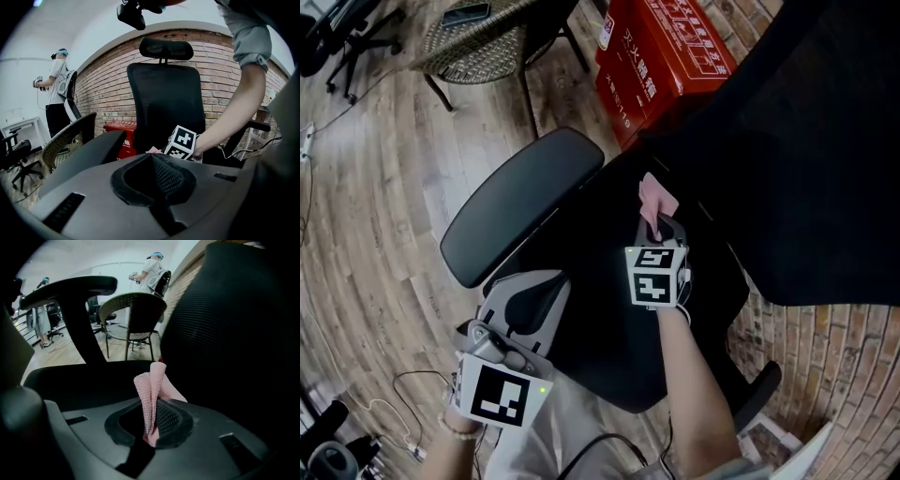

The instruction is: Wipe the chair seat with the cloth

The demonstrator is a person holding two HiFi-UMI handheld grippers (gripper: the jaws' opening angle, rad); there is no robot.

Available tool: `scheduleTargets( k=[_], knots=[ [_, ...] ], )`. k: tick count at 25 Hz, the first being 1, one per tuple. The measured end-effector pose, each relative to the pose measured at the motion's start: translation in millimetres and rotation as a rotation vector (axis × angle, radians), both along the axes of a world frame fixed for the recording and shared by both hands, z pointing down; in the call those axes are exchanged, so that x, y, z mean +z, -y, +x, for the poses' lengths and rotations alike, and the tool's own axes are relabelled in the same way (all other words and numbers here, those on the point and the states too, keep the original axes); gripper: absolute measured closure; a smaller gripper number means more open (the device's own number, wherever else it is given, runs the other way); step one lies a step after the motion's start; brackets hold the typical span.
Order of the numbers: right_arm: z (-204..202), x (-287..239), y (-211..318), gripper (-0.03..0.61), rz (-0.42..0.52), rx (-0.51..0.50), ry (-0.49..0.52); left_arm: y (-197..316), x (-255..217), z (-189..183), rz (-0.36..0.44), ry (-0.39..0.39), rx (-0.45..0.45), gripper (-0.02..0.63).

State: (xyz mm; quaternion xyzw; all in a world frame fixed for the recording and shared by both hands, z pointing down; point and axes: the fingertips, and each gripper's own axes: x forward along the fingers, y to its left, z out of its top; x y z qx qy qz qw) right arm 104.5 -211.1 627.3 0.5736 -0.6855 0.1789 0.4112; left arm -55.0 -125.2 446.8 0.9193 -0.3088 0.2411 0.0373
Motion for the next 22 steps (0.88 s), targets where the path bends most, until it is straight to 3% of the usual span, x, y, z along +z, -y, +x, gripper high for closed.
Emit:
scheduleTargets(
  k=[10,22],
  knots=[
    [-97.4,-8.2,-14.2,0.523,-0.013,-0.241,0.068,-6.3,-3.5,-15.7,-0.001,-0.001,-0.033,0.595],
    [-153.1,-16.0,-43.2,0.523,-0.018,-0.355,0.145,-10.9,-2.6,-26.2,-0.003,-0.003,-0.058,0.595]
  ],
)
